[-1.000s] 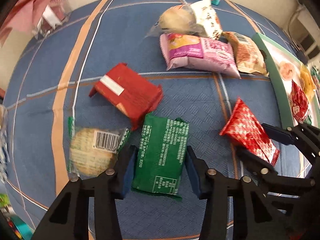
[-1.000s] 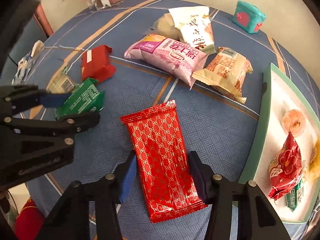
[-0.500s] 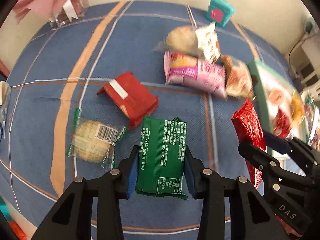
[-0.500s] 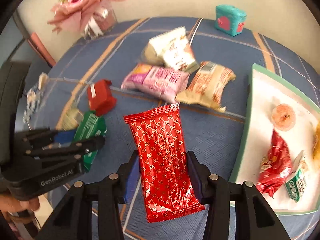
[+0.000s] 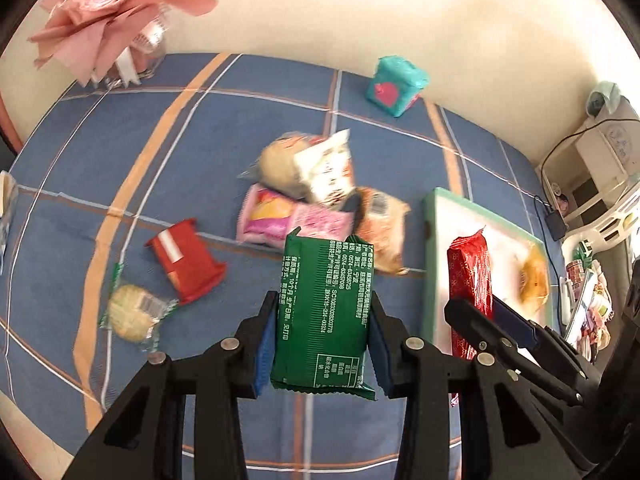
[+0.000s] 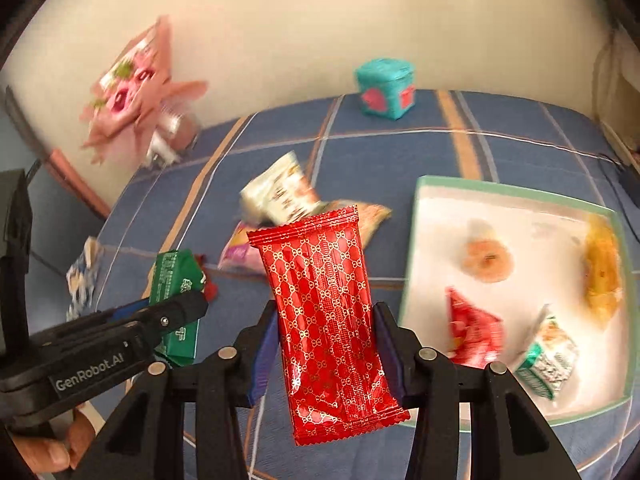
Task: Organize snacks
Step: 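Carry the red packet and green pack over the white tray, then open both tools to release the red packet and green pack in the tray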
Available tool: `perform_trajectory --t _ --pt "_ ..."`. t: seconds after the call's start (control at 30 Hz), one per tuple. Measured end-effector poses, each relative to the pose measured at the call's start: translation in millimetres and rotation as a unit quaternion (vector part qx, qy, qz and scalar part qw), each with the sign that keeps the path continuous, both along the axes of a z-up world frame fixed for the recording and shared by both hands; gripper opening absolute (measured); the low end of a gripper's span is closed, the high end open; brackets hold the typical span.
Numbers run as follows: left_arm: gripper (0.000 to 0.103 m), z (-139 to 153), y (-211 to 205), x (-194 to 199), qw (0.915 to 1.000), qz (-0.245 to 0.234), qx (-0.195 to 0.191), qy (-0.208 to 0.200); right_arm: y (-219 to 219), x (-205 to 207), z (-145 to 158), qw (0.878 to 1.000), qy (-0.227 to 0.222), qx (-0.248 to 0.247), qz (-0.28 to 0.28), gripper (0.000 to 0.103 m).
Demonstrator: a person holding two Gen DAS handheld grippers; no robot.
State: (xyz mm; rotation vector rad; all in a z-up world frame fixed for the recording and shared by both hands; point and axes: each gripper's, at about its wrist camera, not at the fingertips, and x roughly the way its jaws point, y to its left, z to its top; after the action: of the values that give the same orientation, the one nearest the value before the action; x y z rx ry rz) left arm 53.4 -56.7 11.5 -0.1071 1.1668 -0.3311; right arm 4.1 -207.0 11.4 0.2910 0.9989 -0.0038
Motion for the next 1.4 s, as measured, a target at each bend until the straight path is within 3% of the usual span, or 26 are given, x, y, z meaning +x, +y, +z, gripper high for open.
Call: perform_trajectory --t 0.3,0.73,1.1,1.4 --pt "0.042 14 -57 1 0.9997 -0.014 -0.01 -0.015 -73 -7 13 0.994 -0.022 0.027 -0.099 0.049" --pt "0.042 5 -149 17 0.9971 -0.061 -0.01 -0.043 -171 -25 -3 0.975 -0.013 0.043 -0.216 0.049" --pt "0.042 -43 -189 44 0.9951 -0.077 0.016 -0.059 -195 -14 -24 0.973 0.007 0.05 -0.225 0.049" --pt "0.041 -74 -210 40 0.9939 -0.101 0.03 -0.034 -200 -4 -41 0.973 0.033 0.035 -0.225 0.049"
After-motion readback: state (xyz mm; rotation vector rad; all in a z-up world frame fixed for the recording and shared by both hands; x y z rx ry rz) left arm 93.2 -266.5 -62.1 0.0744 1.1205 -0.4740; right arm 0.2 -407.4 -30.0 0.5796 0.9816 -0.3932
